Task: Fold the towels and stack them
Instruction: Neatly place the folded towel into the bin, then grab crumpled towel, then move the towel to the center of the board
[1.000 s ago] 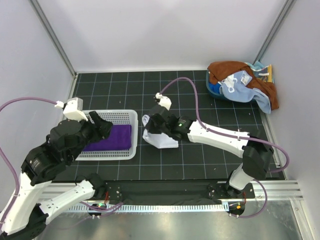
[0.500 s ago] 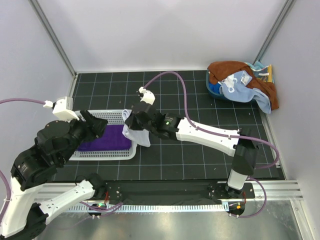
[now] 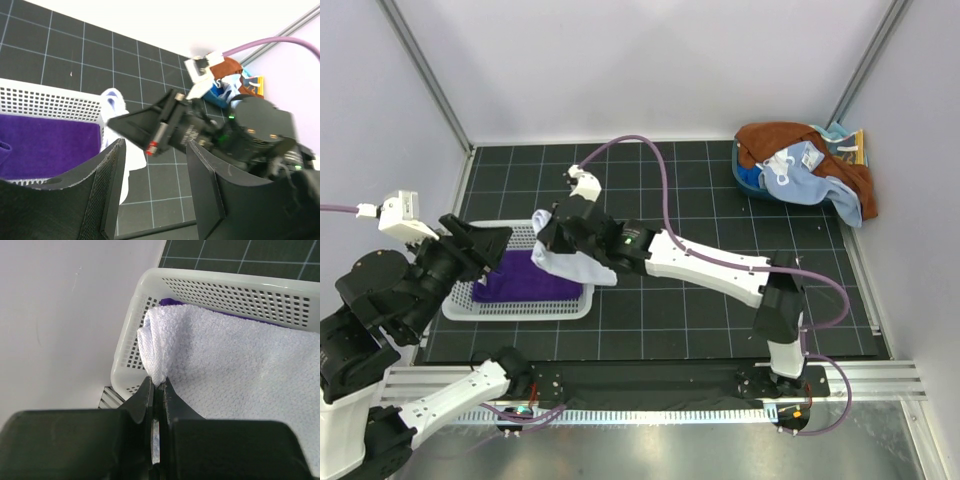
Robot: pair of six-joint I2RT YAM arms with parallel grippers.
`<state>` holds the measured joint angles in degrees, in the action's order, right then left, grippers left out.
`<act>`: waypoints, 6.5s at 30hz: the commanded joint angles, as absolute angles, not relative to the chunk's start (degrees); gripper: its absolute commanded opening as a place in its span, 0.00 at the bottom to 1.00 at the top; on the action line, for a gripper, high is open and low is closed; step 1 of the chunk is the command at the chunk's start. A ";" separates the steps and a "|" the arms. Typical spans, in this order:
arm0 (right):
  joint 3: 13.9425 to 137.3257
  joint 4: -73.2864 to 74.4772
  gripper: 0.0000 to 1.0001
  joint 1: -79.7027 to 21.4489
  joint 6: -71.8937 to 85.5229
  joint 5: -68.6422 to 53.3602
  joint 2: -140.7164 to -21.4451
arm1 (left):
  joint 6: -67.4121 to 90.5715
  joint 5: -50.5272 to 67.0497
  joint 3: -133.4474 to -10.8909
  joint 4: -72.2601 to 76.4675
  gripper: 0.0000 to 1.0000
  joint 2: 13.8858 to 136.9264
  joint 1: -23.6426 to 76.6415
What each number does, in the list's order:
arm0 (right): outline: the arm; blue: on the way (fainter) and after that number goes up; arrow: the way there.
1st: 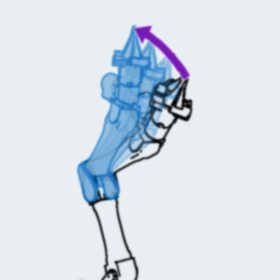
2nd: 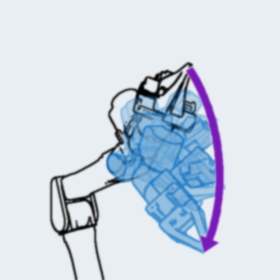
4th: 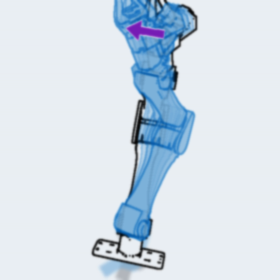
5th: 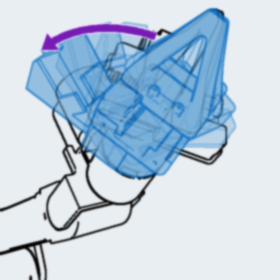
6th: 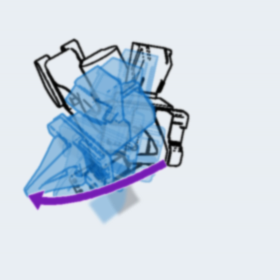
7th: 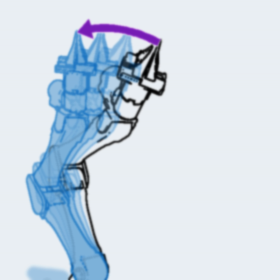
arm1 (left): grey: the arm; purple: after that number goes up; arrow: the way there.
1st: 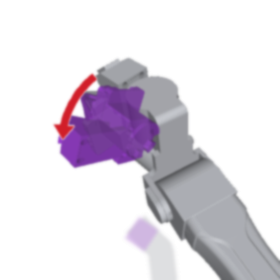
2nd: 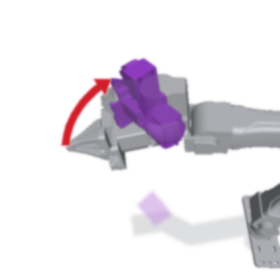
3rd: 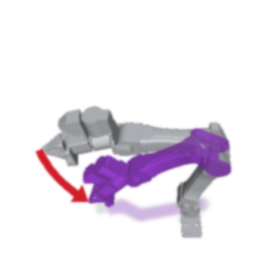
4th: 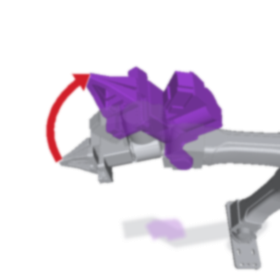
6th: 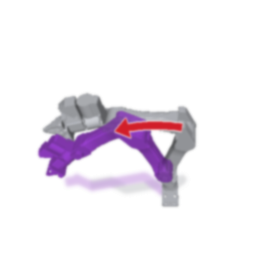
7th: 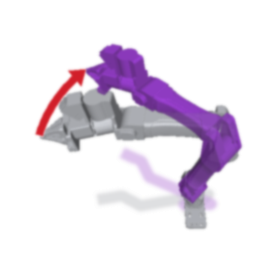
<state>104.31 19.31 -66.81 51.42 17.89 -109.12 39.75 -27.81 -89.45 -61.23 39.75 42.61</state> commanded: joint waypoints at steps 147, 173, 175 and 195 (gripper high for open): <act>114.17 49.92 0.01 -6.94 21.79 33.34 -97.04 | 38.06 -2.99 -62.23 -26.63 0.58 61.96 42.45; 87.22 39.74 0.03 -34.01 31.45 18.37 -75.86 | 42.19 -8.70 -61.08 -25.49 0.59 60.20 39.20; 77.12 37.54 0.05 -32.96 32.52 17.49 -74.71 | 42.36 -8.35 -60.91 -25.58 0.59 60.73 39.20; 42.55 26.20 0.56 -25.03 44.28 13.78 -62.14 | 40.70 -5.45 -64.94 -19.60 0.57 88.14 39.11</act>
